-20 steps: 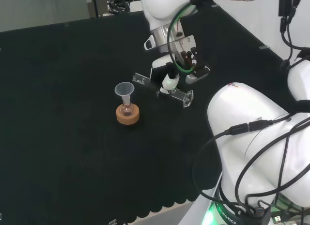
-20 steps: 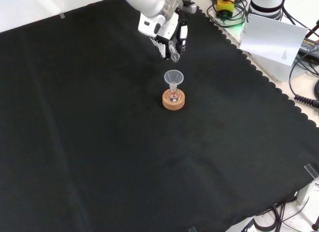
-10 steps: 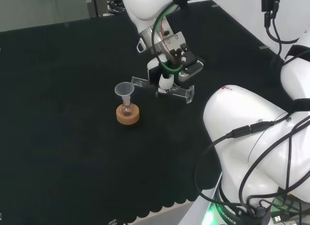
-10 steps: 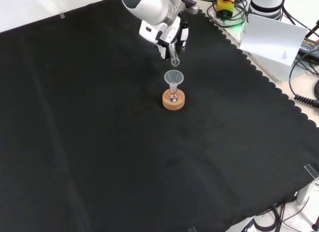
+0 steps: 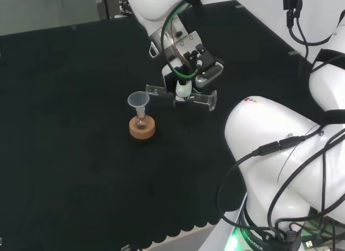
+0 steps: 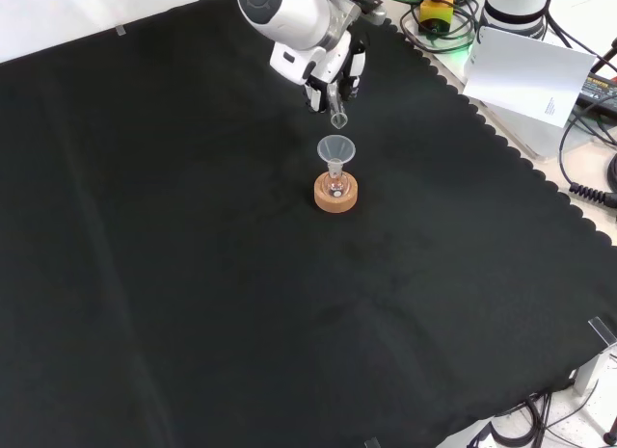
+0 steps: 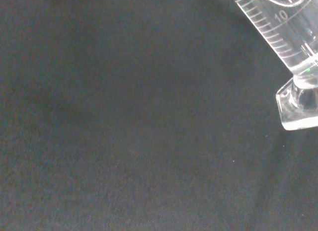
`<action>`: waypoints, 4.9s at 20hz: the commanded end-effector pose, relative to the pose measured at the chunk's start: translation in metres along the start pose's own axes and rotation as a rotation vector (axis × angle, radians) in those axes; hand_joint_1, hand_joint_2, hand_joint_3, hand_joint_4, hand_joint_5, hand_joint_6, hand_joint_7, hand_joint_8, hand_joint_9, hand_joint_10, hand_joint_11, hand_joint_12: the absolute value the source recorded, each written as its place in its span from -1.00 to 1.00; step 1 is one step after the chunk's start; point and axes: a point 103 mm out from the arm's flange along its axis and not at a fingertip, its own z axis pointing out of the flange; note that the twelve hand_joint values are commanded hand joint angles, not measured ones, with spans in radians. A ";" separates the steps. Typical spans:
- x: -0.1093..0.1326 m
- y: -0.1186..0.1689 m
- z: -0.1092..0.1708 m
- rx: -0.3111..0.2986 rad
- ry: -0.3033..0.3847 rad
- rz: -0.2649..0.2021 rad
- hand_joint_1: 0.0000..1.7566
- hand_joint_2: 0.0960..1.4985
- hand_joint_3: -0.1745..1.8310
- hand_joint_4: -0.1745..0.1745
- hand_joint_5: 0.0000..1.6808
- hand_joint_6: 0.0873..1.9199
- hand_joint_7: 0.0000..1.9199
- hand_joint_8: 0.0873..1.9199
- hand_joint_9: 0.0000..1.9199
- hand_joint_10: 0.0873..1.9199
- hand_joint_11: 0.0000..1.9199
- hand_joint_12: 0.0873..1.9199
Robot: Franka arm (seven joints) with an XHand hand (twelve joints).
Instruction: Pour the water from the graduated cylinder into the round-bottom flask.
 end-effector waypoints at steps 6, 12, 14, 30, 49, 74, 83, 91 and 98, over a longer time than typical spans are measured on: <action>0.009 0.001 -0.012 0.060 -0.044 0.031 0.29 0.50 -0.83 -0.81 0.11 0.07 0.28 -0.66 0.53 -1.00 0.35 -0.25; 0.010 0.002 -0.015 0.095 -0.057 0.055 0.29 0.50 -0.83 -0.82 0.11 0.07 0.28 -0.66 0.53 -1.00 0.35 -0.25; 0.010 0.001 -0.016 0.108 -0.061 0.062 0.29 0.50 -0.83 -0.82 0.11 0.07 0.28 -0.66 0.53 -1.00 0.35 -0.26; 0.013 -0.001 -0.022 0.179 -0.083 0.113 0.29 0.50 -0.83 -0.84 0.11 0.07 0.29 -0.68 0.53 -1.00 0.35 -0.26; 0.014 -0.003 -0.030 0.219 -0.116 0.150 0.29 0.50 -0.83 -0.85 0.11 0.07 0.29 -0.68 0.53 -1.00 0.35 -0.27; 0.016 -0.004 -0.032 0.235 -0.121 0.148 0.29 0.50 -0.83 -0.87 0.11 0.08 0.30 -0.69 0.53 -1.00 0.36 -0.27; 0.020 0.004 -0.031 0.191 -0.099 0.136 0.29 0.50 -0.83 -0.87 0.11 0.08 0.30 -0.69 0.53 -1.00 0.35 -0.27; 0.013 -0.002 -0.025 0.061 -0.046 0.099 0.29 0.50 -0.83 -0.87 0.11 0.08 0.30 -0.70 0.53 -1.00 0.34 -0.28; 0.002 -0.006 -0.014 -0.075 0.074 -0.041 0.29 0.50 -0.83 -0.86 0.10 0.09 0.29 -0.70 0.52 -1.00 0.33 -0.28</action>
